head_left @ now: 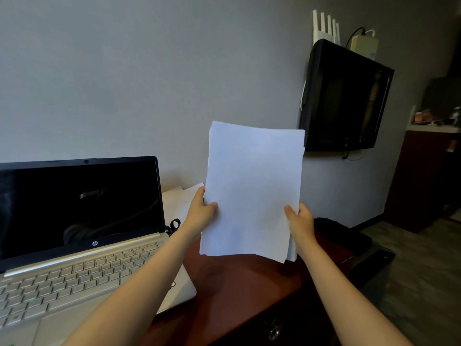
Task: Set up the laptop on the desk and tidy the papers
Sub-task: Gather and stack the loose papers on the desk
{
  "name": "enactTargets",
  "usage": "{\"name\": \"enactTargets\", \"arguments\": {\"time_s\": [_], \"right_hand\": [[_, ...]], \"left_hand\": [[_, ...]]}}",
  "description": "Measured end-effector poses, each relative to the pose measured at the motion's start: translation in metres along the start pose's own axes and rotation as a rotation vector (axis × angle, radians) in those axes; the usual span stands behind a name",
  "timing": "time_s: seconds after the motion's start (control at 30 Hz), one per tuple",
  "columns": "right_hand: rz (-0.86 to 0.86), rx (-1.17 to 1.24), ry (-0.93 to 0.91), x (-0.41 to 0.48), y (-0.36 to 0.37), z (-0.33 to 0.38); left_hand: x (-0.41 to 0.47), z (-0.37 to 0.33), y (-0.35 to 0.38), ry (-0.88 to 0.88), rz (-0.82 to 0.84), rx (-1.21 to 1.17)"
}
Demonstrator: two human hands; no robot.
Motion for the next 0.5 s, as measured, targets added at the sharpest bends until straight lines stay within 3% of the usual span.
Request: {"name": "enactTargets", "arguments": {"time_s": [0.2,0.5], "right_hand": [[-0.002,0.087,-0.044,0.002,-0.001,0.0],[0.024,0.16,-0.076,-0.003,-0.005,-0.004]], "left_hand": [[0.001,-0.004,0.005,-0.047,0.039,-0.088],[-0.002,-0.006,0.005,-0.056,-0.054,-0.145]]}}
Point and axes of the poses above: each hand's wrist, its own x-axis towards the middle knuckle, its own y-axis out of the palm, z = x × y, the point moved 4 cm from there along x, towards the middle knuckle, and after that the axes turned 5 degrees about x, right-handed, at the moved point
